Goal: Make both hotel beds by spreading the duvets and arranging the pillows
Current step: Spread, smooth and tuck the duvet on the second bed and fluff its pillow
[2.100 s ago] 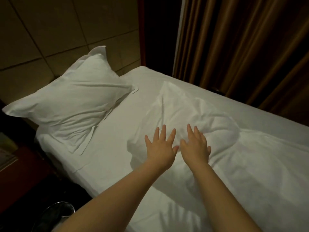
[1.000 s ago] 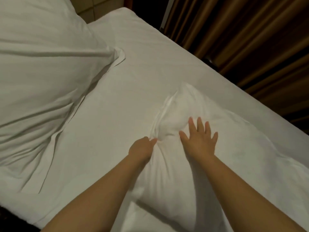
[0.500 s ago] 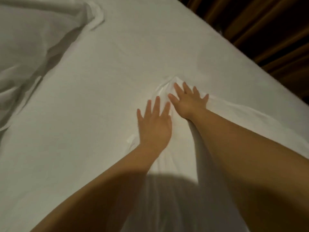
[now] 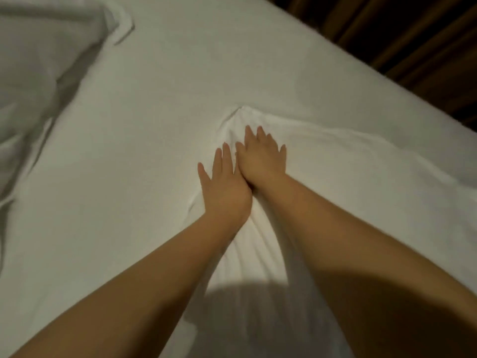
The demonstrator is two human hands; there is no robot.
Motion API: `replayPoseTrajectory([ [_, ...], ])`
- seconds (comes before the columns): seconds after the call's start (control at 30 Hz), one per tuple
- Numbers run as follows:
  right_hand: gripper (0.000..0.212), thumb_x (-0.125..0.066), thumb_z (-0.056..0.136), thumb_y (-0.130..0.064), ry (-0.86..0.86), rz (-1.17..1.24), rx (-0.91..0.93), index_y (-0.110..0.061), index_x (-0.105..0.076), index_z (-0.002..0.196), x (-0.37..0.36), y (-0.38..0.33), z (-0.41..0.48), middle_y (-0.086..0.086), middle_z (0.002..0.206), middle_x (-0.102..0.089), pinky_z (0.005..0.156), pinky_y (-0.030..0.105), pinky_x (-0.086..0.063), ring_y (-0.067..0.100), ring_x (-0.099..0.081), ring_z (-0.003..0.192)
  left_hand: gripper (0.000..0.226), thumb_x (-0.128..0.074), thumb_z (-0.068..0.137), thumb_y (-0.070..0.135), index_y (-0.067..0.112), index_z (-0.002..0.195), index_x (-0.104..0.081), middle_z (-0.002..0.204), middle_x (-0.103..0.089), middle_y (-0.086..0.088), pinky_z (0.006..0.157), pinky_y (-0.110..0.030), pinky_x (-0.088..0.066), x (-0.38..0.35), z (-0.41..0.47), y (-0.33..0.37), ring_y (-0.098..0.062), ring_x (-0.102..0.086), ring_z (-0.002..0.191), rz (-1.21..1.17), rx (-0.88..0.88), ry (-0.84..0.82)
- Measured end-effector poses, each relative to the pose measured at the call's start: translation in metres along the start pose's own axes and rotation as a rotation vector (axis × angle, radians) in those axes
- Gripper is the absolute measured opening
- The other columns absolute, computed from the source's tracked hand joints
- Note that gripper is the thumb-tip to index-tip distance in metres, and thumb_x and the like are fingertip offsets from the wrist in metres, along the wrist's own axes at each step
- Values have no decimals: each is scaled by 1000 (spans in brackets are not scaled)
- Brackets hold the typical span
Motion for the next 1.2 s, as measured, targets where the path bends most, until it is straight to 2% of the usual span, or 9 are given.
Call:
replayPoseTrajectory([
  [0.2,55,-21,101,-49,171,237,-87,-34,-6,152,92,46,-130,-6,161,1,118,44,5,17,0,148,60,-26,101,43,27,152,2,159,13,-6,114,-52,8,68,-97,63,-19,15,146,-110,-132,33],
  [0.33,55,-21,101,-50,294,337,-159,-35,-6,152,132,99,-227,-5,161,3,117,45,6,19,2,148,59,-23,100,46,31,151,4,159,13,-8,115,-53,2,109,-162,119,-22,12,146,45,-231,147],
  [0.43,57,-19,100,-54,369,357,-206,-37,-4,152,152,143,-295,-6,161,3,117,48,4,21,2,148,66,-33,99,46,28,152,2,159,13,-8,114,-54,-2,129,-223,171,-23,12,146,138,-282,230],
  [0.53,57,-18,99,-56,454,394,-205,-39,-5,151,166,190,-372,-7,161,2,117,47,3,20,2,148,74,-40,96,50,26,152,2,158,15,-7,114,-54,-2,130,-295,230,-23,14,146,176,-323,275],
  [0.73,60,-20,97,-57,537,292,-269,-39,-2,151,169,319,-511,-6,161,4,119,50,1,23,3,148,78,-32,92,64,29,151,4,158,16,-3,115,-52,1,73,-427,355,-23,15,145,173,-443,264],
  [0.83,59,-18,98,-56,522,333,-303,-38,-3,152,154,374,-549,-6,161,3,119,50,2,23,3,148,72,-32,96,57,28,151,4,159,14,-4,115,-54,-1,46,-459,395,-23,13,146,191,-470,256],
  [0.93,59,-16,99,-55,476,381,-322,-35,-3,152,134,414,-571,-5,161,3,118,49,2,22,4,148,62,-22,101,47,23,152,3,160,10,-1,115,-53,-4,28,-468,403,-20,9,147,218,-459,258],
  [1.07,59,-17,99,-55,472,395,-366,-33,-3,152,126,463,-585,-4,161,2,117,49,2,22,4,148,62,-18,101,45,18,152,4,160,8,0,115,-53,-5,19,-466,408,-18,8,147,249,-409,235],
  [1.2,61,-18,98,-56,481,358,-336,-34,-2,152,142,475,-580,-3,161,3,117,50,2,24,4,148,63,-18,100,48,20,152,4,160,8,0,115,-53,-3,29,-462,435,-19,7,147,258,-417,291],
])
Point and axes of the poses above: each hand's wrist, its own z-axis towards the middle knuckle, its own x-axis out of the back of the hand, y = z × x, the point moved 10 cm from there along z, towards the middle knuckle
